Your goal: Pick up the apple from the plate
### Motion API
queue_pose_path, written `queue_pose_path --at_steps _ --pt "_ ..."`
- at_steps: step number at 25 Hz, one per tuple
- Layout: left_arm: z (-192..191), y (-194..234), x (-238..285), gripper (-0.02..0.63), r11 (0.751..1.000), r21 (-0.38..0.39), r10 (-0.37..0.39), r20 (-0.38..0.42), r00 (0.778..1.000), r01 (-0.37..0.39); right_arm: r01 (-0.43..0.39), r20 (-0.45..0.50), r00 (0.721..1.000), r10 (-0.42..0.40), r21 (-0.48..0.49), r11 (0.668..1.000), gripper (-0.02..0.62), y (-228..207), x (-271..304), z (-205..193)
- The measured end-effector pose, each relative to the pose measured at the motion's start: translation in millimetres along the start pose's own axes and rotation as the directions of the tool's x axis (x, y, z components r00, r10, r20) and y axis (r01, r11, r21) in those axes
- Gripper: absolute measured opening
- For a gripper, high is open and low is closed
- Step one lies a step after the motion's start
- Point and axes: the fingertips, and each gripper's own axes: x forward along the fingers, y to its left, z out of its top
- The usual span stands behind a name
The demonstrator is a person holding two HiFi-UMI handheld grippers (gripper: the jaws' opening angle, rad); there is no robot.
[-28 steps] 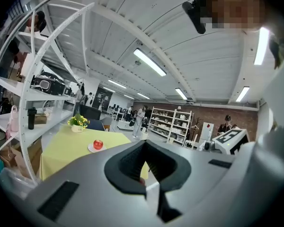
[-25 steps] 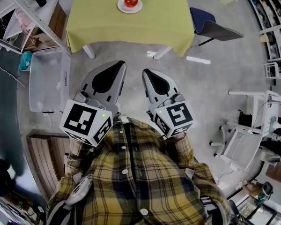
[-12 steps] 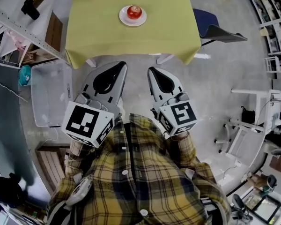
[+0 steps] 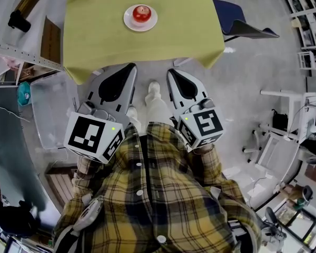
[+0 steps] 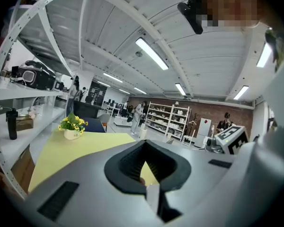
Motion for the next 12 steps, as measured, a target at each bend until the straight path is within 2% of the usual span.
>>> queue_pose_path --at_steps 12 --pt "37.2 29.6 100.5 0.003 0.994 -0.006 0.107 0.032 0.994 -0.107 -0.088 -0.028 0.996 0.087 -0.035 0.996 -0.003 -100.0 61.4 28.4"
